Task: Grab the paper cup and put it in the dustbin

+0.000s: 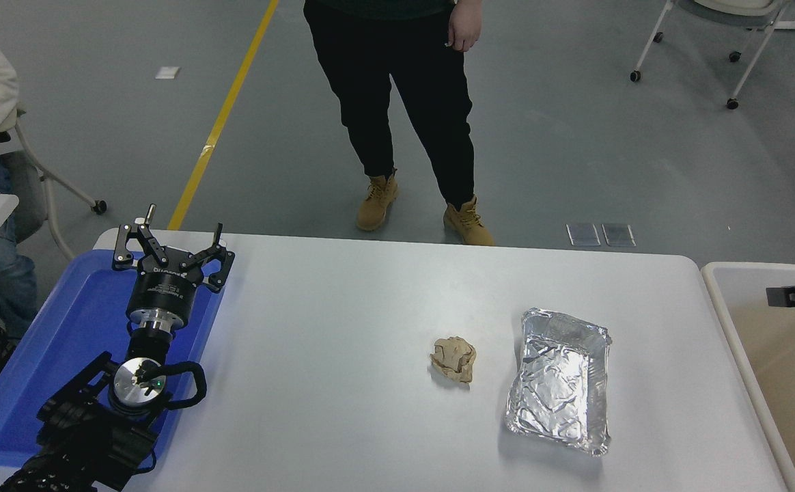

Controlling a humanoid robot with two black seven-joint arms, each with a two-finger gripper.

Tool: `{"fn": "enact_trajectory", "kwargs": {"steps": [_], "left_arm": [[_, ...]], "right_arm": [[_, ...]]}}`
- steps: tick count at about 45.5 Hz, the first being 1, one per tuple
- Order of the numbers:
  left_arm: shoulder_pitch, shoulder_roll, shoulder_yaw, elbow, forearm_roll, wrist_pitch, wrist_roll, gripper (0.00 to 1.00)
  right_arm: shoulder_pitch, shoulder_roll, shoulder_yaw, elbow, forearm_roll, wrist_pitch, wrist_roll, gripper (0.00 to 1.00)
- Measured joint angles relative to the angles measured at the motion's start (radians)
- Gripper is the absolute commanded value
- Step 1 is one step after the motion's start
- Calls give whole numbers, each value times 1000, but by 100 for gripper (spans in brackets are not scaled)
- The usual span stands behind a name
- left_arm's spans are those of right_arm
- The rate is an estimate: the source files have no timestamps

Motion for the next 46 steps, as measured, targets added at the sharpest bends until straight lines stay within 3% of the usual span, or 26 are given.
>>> {"fn": "enact_trajectory", "kwargs": {"steps": [22, 46], "left_arm": [[0, 0, 0, 0, 1, 0, 0, 100], [0, 0, 0, 0, 1, 0, 1, 100]], "right_arm": [[519, -94, -170, 602, -83, 28, -25, 100], [1141, 33, -372, 1221, -21, 125, -32, 100]]}}
